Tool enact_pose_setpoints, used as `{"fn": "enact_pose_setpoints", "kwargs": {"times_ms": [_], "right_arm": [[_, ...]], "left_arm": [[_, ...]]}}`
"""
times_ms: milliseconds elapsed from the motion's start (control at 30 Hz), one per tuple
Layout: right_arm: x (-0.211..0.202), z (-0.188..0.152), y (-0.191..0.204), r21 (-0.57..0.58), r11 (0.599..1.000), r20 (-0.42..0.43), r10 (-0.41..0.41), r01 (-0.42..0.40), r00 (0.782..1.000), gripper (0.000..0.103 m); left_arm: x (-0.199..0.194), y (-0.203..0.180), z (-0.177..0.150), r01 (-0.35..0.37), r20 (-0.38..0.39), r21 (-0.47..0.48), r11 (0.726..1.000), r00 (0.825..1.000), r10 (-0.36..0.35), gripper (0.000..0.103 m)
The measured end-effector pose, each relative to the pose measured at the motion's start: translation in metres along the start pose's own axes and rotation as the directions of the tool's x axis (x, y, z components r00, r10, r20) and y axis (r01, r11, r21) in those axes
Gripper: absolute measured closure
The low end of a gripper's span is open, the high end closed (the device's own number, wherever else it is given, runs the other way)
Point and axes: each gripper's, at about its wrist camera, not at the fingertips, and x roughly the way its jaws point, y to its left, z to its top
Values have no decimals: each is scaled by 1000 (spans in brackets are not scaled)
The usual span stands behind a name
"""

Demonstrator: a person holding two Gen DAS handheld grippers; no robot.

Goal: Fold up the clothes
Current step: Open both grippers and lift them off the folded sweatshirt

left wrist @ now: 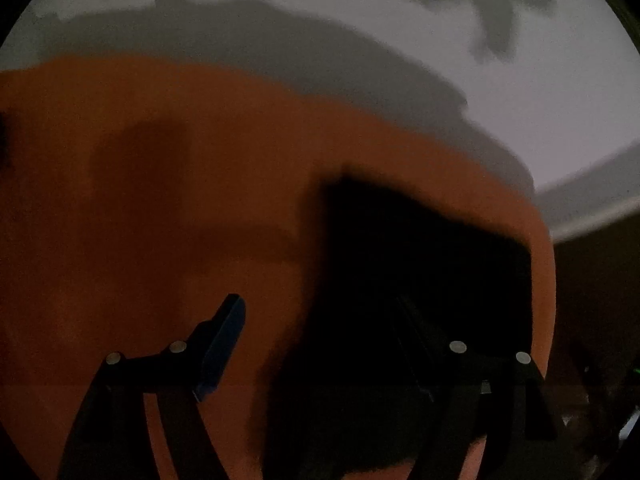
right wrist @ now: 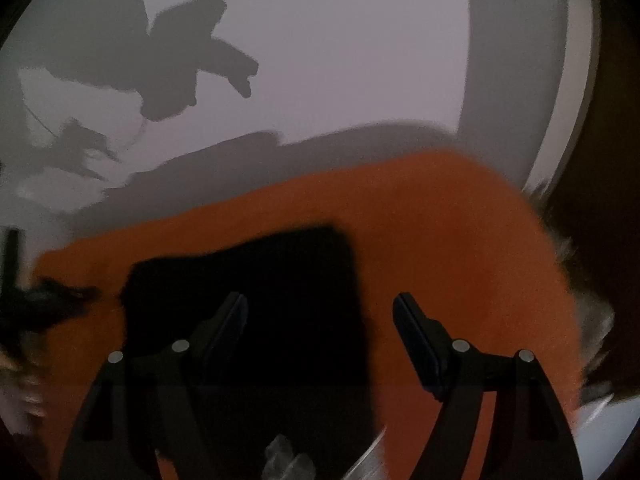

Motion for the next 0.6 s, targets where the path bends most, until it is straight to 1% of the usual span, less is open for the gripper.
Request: {"fn": "enact_pose_setpoints", "kwargs": {"times_ms": [67,133,167,233,300,367,433,500,533,567,600], "right_arm": [[-6,-28,12,-16,1000,-5,14,-14,1000,28],[-10,-55,25,-42,999,-11,16,-16,1000,28],[-10,-69,32,-56,998,-18,13,-14,1000,28],[-7,-92,46,-89,996,-42,-12,8,999,28],[-6,-109,53,-108,994,-56,-39,33,998,28],[-14,-115,50,-114,993,-58,-35,28,998,28],[-10,-113,54,-134,990,-48,-49,43,998,28],[-7,-111,62,-153,987,-41,-54,47,998,28],[-5,-111,66,-162,986,-42,-48,41,998,28],[-3,-111,70,-184,983,-46,-35,26,998,28],[1,-112,73,-219,976,-52,-14,2,999,28]], "left_arm": [[10,5,-39,-3,-46,41,999,999,5,27],[21,8,-65,-2,-64,78,997,998,7,27],[26,11,-77,-16,-66,101,995,998,23,28],[25,18,-95,-65,-29,130,989,997,70,33],[15,27,-109,-63,0,112,992,998,64,35],[-1,35,-119,-37,0,72,997,999,37,36],[-15,40,-123,5,-5,34,999,1000,-5,37],[-20,39,-124,45,-18,36,998,999,-45,37],[-19,37,-125,52,-26,51,997,998,-50,37],[-16,34,-124,58,-35,65,996,998,-56,39],[-8,30,-121,62,-50,78,995,997,-58,60]]}}
